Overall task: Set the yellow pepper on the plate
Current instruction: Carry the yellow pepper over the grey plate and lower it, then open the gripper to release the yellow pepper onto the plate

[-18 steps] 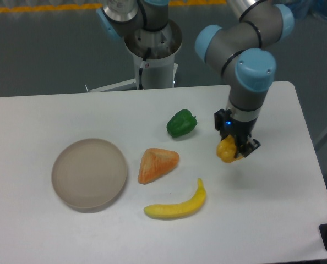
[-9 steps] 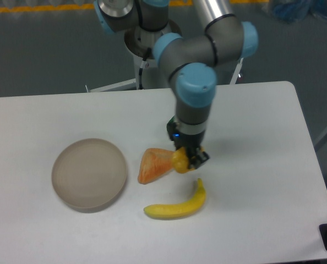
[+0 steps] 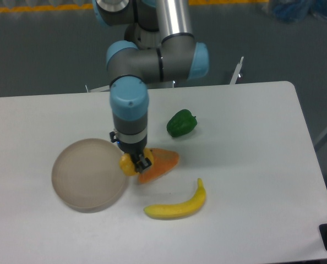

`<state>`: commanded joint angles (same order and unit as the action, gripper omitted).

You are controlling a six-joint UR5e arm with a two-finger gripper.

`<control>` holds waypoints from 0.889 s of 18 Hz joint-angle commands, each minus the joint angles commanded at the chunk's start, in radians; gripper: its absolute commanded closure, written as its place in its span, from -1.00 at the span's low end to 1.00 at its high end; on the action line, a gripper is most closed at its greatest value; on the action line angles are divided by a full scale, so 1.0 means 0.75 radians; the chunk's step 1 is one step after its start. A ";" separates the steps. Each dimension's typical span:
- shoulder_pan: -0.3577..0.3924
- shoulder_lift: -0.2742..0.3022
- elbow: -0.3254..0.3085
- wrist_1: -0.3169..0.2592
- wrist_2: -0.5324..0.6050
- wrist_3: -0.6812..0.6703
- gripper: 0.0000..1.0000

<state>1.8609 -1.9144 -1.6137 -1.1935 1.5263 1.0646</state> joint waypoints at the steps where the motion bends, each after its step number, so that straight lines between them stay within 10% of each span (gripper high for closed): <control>1: -0.012 -0.012 0.000 0.004 -0.002 -0.020 0.51; 12: -0.178 -0.100 0.018 0.006 -0.004 -0.162 0.41; 16: -0.197 -0.115 0.025 0.012 0.000 -0.158 -0.44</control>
<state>1.7135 -2.0003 -1.5953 -1.1842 1.5263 0.9465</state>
